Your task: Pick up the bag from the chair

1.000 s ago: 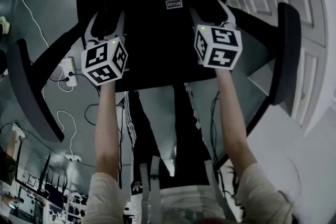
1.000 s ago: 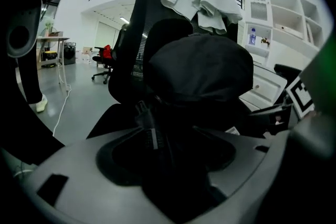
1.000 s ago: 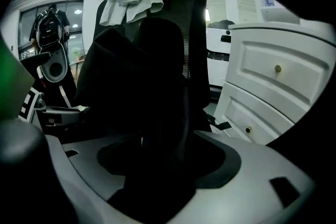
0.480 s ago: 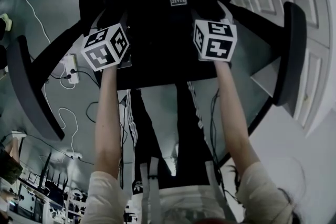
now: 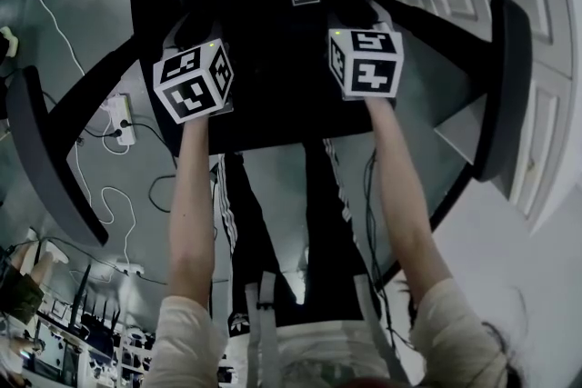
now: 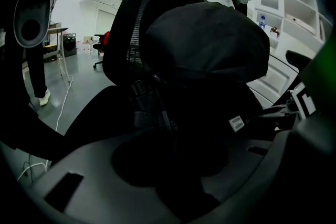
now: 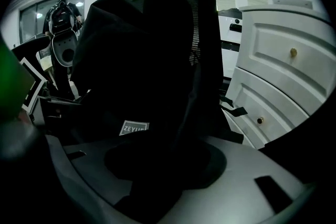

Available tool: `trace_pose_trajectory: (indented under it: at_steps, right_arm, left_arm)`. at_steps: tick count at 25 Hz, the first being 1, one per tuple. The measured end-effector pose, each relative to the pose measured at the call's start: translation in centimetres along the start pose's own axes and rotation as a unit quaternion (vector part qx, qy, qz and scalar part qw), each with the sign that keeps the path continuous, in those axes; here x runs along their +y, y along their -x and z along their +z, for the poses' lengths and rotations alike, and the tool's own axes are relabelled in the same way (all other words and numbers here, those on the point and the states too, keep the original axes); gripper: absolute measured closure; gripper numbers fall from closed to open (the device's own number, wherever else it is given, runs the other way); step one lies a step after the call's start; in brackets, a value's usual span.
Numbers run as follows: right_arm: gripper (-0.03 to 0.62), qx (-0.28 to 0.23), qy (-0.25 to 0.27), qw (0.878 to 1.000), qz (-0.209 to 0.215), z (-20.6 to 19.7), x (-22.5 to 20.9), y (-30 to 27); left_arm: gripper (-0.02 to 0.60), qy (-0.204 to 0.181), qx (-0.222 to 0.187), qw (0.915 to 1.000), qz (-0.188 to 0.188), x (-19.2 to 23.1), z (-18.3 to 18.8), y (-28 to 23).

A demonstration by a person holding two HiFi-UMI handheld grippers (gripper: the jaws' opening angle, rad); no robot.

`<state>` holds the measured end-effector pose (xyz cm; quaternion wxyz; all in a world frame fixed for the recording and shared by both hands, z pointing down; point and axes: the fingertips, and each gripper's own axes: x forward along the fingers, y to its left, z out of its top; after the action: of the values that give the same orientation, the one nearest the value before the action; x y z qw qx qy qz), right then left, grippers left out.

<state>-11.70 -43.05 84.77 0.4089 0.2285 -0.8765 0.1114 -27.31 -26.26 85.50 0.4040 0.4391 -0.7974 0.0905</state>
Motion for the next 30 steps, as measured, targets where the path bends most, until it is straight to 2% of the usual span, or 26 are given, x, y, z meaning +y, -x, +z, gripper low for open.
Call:
trace_pose_trajectory:
  at_steps: [10, 18, 25, 30]
  right_arm:
    - [0.474, -0.003, -0.003, 1.0, 0.016, 0.2, 0.4, -0.2]
    - [0.514, -0.039, 0.007, 0.999, 0.0, 1.3, 0.8, 0.8]
    - [0.525, -0.053, 0.014, 0.998, -0.007, 2.1, 1.6, 3.5]
    - [0.528, -0.068, 0.024, 0.997, -0.012, 4.8, 2.3, 6.3]
  left_arm:
    - [0.476, -0.03, -0.023, 0.9992, 0.009, -0.3, 0.3, 0.0]
    - [0.492, -0.029, -0.049, 0.9983, 0.011, -0.5, 1.6, 0.8]
    - [0.499, -0.039, -0.071, 0.9967, 0.008, -1.0, 3.3, 3.8]
    - [0.5, -0.038, -0.094, 0.9948, 0.008, -1.1, 6.0, 6.9]
